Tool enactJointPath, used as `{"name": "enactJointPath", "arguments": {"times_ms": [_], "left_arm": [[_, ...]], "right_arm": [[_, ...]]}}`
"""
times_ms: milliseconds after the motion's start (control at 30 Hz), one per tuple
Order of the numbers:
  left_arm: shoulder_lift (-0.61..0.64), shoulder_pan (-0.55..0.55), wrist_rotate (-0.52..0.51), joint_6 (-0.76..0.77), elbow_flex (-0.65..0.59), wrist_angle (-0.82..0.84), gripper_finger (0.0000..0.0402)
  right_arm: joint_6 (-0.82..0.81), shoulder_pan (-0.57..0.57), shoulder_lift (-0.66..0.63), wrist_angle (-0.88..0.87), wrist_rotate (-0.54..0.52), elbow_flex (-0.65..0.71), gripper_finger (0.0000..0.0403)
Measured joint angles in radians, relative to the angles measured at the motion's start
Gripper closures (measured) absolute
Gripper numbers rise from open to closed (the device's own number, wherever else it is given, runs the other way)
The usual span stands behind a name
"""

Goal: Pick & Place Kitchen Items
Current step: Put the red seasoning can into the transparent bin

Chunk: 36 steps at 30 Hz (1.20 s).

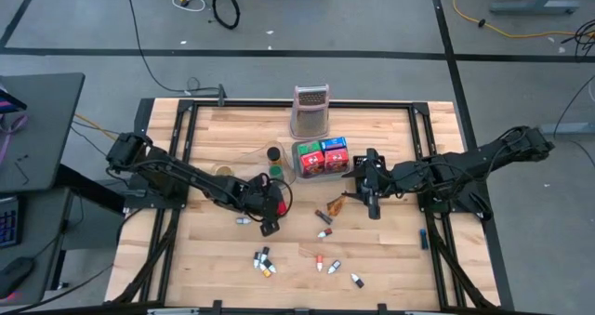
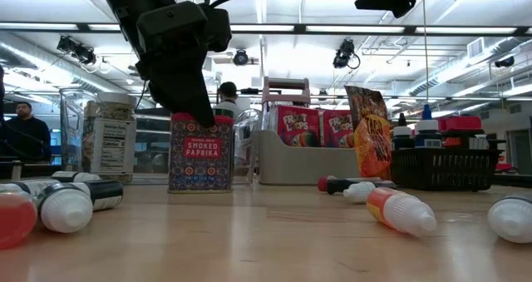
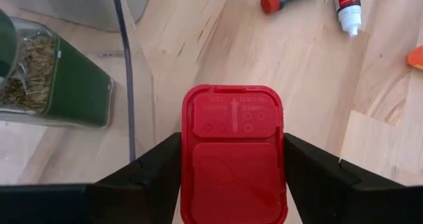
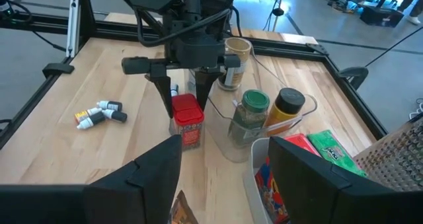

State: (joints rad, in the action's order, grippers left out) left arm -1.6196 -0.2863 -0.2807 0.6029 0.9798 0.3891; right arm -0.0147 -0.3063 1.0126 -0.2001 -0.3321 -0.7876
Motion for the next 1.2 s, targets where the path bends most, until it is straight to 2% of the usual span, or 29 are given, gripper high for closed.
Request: {"name": "enactJointPath", "arguments": {"times_ms": [167, 333, 500, 633, 767, 933, 1033, 1200], "left_arm": [[-0.001, 0.0, -0.01, -0.054, 0.028, 0.002, 0.016], [0.008, 0.001, -0.019, -0.104, 0.107, 0.045, 0.0169], [0.042, 0.002, -0.037, -0.14, 0.243, 0.223, 0.0167], [0.085, 0.001, -0.128, -0.164, 0.357, 0.409, 0.0151], [0.153, 0.005, -0.221, -0.138, 0.426, 0.568, 0.0162], [0.219, 0.021, -0.313, -0.008, 0.397, 0.732, 0.0169], [0.242, 0.031, -0.302, 0.036, 0.312, 0.712, 0.0157], [0.242, 0.063, -0.3, 0.007, 0.157, 0.639, 0.0146]], "right_arm": [[-0.001, 0.0, 0.0, 0.0, 0.0, 0.0, 0.0167], [-0.002, 0.0, 0.0, 0.0, 0.007, 0.0, 0.0167], [-0.002, 0.0, 0.001, 0.0, 0.01, 0.0, 0.0167], [-0.002, 0.0, 0.001, 0.009, 0.01, 0.0, 0.0167], [-0.002, 0.0, 0.001, 0.026, 0.01, 0.0, 0.0167], [-0.002, 0.0, 0.001, 0.033, 0.01, 0.0, 0.0167], [-0.002, 0.0, 0.001, 0.039, 0.01, 0.0, 0.0167], [-0.002, 0.0, 0.001, 0.052, 0.01, 0.0, 0.0167]]}}
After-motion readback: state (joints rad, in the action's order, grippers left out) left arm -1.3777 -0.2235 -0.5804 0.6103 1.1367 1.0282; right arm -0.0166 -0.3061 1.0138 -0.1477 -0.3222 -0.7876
